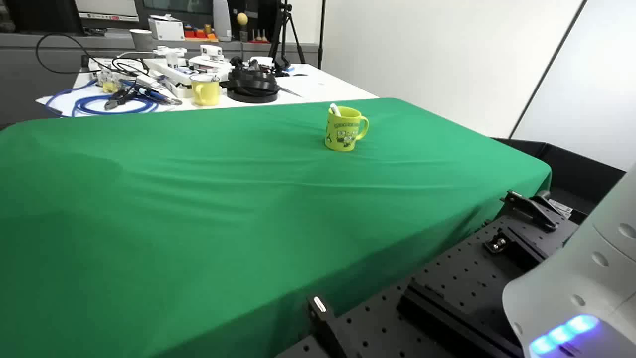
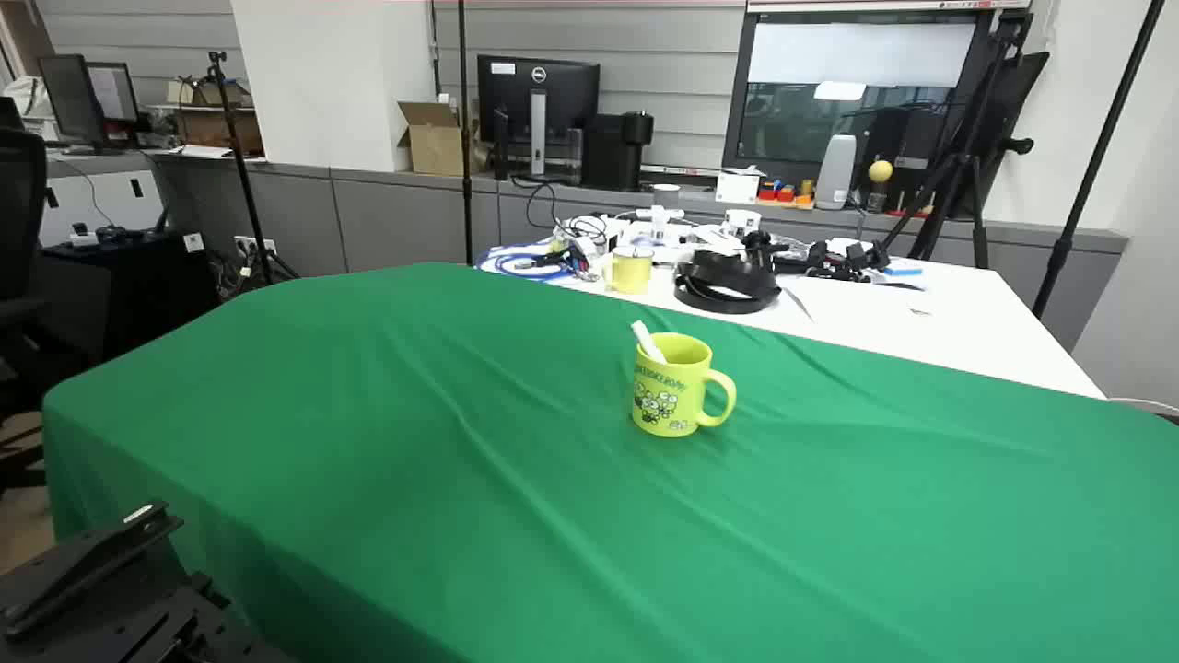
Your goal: Remove the blue marker from the mug and put it on the table
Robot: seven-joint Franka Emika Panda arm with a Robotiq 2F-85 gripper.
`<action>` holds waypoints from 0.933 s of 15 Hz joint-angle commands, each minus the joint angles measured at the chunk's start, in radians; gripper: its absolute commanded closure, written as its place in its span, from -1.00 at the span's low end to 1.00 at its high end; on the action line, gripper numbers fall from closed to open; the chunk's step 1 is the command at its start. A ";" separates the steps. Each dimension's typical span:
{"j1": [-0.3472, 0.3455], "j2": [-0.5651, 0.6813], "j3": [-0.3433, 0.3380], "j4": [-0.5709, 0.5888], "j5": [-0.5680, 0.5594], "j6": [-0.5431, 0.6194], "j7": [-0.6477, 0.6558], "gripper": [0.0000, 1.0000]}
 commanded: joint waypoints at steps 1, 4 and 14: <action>-0.013 0.004 0.008 0.002 0.008 -0.002 -0.009 -1.00; -0.013 0.004 0.008 0.002 0.008 -0.002 -0.009 -1.00; -0.004 0.202 0.100 -0.070 -0.041 0.400 0.044 -1.00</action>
